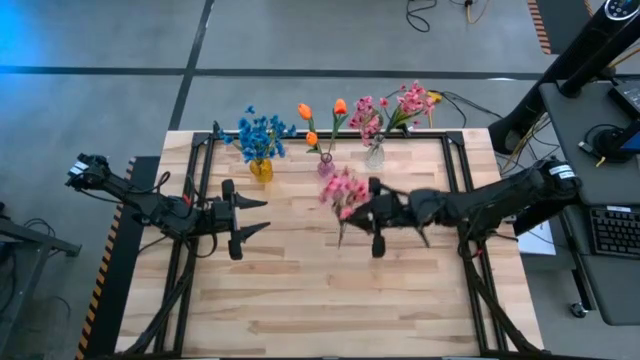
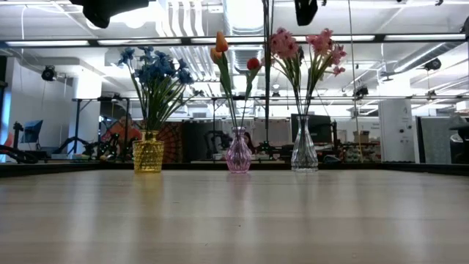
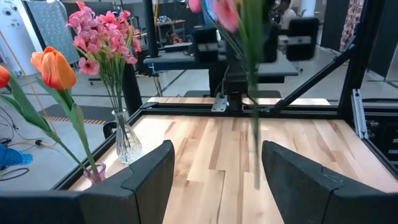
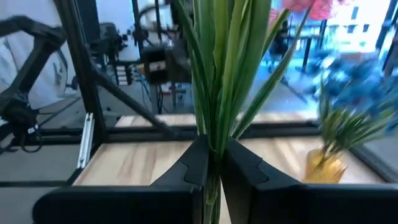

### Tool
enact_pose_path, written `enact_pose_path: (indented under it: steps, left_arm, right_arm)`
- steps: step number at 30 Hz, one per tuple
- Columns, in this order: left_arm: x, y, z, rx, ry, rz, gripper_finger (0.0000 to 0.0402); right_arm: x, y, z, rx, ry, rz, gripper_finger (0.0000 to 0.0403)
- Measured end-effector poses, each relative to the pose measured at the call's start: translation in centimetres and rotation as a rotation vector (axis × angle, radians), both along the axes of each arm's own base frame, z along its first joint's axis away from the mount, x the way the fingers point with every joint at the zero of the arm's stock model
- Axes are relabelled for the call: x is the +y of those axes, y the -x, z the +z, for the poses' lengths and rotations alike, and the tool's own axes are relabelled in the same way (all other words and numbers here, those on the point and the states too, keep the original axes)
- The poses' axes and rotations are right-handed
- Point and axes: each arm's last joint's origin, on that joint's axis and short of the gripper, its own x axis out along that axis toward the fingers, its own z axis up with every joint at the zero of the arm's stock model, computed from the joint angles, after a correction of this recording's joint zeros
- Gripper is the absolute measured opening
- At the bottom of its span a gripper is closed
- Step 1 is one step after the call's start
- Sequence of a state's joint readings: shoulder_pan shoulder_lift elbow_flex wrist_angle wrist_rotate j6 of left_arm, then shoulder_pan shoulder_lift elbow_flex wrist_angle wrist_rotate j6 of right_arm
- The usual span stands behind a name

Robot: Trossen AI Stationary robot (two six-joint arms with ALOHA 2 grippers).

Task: Sort flowers into vase by color
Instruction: Put the pink flowers into the transparent vase

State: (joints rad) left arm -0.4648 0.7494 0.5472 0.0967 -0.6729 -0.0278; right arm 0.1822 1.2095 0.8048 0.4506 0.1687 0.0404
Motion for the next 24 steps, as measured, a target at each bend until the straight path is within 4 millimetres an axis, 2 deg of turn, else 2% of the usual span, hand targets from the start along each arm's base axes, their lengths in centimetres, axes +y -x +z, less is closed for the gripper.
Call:
enact_pose_path:
  steps: [7,14,17,24]
  left_arm:
    - [0.0,0.0,0.0,-0.008,0.020,0.002,0.0224]
    - [0.0,0.0,0.7,-0.062,0.017,0.005,0.0224]
    - [0.0,0.0,1.1,-0.099,0.006,0.013,0.0224]
    - [0.2,0.1,1.8,-0.142,-0.031,0.028,0.0224]
  right_arm:
    - [-3.9,3.2,2.7,-0.077,0.090,0.004,0.0026]
    - [-7.3,5.6,4.2,-0.102,0.162,-0.125,0.0026]
    - [-7.8,6.4,4.8,-0.132,0.150,-0.156,0.0026]
    - [-7.6,7.8,5.7,-0.162,0.139,-0.178,0.0026]
